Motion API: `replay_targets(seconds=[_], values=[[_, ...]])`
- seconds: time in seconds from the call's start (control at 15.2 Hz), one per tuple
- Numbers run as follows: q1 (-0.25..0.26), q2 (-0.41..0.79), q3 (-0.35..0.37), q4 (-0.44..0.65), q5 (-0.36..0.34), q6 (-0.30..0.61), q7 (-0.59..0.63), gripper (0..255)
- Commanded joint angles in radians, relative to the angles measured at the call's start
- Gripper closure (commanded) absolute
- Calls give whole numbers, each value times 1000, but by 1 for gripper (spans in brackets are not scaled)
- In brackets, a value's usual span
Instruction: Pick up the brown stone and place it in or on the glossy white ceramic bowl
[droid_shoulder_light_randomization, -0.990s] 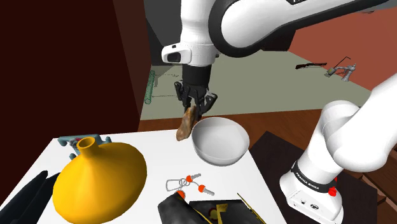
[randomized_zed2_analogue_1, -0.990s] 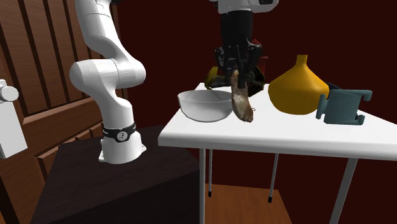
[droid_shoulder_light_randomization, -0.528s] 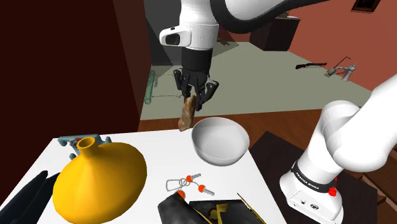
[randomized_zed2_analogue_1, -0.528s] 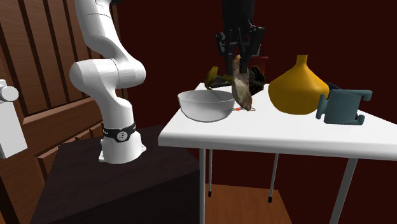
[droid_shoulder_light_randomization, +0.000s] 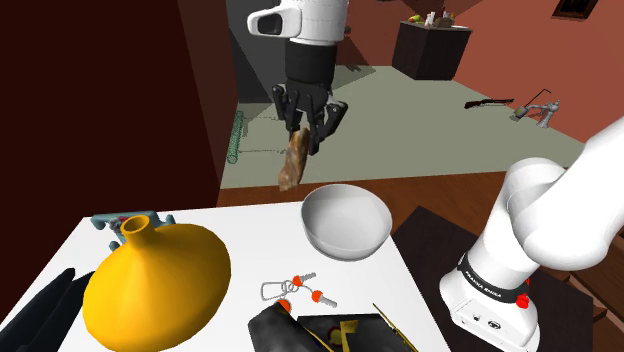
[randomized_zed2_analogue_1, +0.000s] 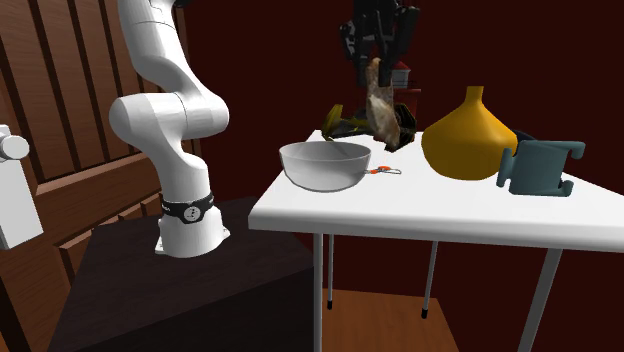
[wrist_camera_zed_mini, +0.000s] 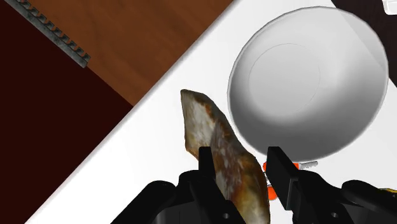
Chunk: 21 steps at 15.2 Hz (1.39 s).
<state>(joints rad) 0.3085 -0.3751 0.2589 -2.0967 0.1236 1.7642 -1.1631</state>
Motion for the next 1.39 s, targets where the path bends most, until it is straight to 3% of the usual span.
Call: replay_targets(seconds=[0.0,0.33,0.92,1.32], values=[[-1,0,-2,25,-1,-24,1,255],[-3,7,-4,85,-5,-78,4,255],[29,-333,-60,-71,35,-263,-25,255],[34,-359,-54,-170,42,-190,-30,255]])
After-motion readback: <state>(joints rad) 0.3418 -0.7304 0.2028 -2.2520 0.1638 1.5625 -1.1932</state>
